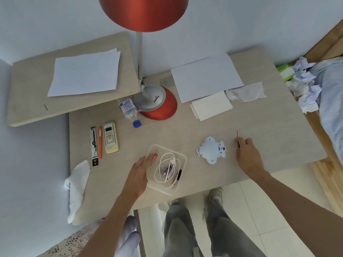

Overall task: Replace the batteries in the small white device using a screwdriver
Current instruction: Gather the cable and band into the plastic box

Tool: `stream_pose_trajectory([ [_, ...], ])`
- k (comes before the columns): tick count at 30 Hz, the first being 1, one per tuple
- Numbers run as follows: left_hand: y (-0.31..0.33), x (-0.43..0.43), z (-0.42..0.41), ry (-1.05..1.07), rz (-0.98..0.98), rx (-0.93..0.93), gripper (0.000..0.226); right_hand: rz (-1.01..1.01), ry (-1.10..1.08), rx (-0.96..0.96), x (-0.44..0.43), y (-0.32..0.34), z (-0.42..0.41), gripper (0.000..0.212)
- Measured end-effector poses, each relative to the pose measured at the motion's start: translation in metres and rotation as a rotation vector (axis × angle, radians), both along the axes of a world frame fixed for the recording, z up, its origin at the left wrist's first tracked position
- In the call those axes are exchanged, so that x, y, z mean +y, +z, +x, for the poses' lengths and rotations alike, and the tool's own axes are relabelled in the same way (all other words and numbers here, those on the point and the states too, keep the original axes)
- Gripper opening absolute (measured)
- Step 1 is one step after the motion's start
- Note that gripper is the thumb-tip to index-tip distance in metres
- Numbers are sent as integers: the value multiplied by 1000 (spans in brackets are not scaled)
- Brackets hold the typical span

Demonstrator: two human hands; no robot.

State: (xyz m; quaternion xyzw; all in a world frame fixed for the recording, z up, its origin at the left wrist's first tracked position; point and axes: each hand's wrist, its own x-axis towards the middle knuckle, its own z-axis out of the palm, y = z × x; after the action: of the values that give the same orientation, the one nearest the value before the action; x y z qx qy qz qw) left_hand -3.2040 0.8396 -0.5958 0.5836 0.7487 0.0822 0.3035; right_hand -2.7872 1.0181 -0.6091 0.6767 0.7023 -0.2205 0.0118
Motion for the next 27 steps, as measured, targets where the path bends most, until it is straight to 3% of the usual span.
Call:
stream_pose_trajectory([
  [5, 26, 0, 7, 124, 23, -143, 49, 1, -194, 205, -3, 13, -12, 44],
  [9, 43, -1, 9, 221, 69, -184, 75, -43, -415, 419, -6, 34, -28, 47],
  [13, 76, 8, 16, 280, 109, -240, 83, -120, -562, 677, -14, 80, -45, 40],
  [19, 140, 28, 36, 288, 160, -291, 89, -207, -494, 992, -24, 165, -55, 28],
  [27, 237, 64, 102, 204, 203, -301, 92, -312, -253, 1288, -27, 290, -29, 32],
])
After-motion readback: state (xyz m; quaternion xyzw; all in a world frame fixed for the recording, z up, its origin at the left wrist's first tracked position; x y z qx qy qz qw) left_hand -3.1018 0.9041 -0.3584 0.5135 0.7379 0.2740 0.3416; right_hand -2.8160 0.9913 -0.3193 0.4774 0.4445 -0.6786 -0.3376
